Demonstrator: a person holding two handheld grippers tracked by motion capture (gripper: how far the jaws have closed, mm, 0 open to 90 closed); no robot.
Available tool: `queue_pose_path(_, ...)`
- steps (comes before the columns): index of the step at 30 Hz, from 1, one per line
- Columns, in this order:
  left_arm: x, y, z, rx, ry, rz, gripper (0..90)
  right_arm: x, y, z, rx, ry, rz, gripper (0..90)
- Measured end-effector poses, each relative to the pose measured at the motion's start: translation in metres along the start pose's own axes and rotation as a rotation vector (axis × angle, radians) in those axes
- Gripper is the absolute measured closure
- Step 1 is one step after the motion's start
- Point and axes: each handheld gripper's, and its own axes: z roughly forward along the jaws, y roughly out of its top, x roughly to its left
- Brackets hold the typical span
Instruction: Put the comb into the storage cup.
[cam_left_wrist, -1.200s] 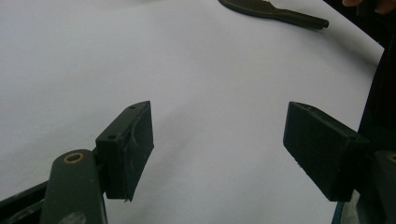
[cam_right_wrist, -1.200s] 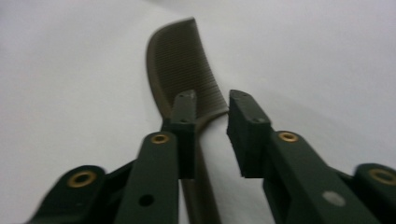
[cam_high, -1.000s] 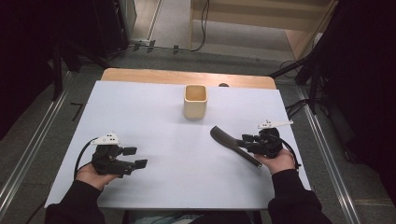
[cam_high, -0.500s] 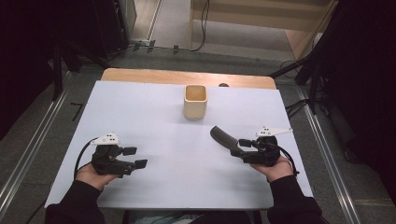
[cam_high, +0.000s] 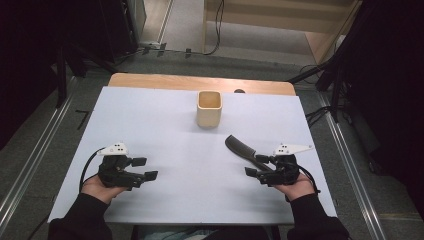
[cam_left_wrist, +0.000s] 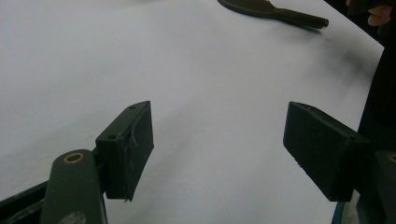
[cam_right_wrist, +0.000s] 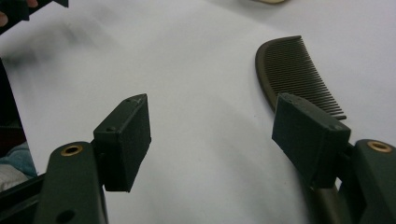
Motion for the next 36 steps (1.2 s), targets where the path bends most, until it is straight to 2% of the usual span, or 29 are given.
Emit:
queue_pose_path(8,0.0,0.0,0.0,-0.004,0.0,-0.002,25.0,0.0,-0.001,0.003,0.009,0.003,-0.001,26.0)
queue_pose_path(17,0.0,0.0,0.0,-0.004,-0.001,-0.001,25.0,-0.004,0.002,-0.001,-0.01,0.0,0.004,25.3)
queue_pose_path(21,-0.001,0.0,0.0,-0.004,0.0,0.001,25.0,-0.009,0.003,-0.004,-0.021,0.0,0.003,25.1)
queue_pose_path(29,-0.001,0.0,0.001,0.001,0.002,0.0,25.0,-0.025,0.003,-0.013,-0.046,-0.035,0.019,24.8)
queue_pose_path(36,-0.001,0.0,0.002,0.0,0.002,0.0,25.0,-0.036,0.006,-0.016,-0.074,-0.046,0.001,23.6)
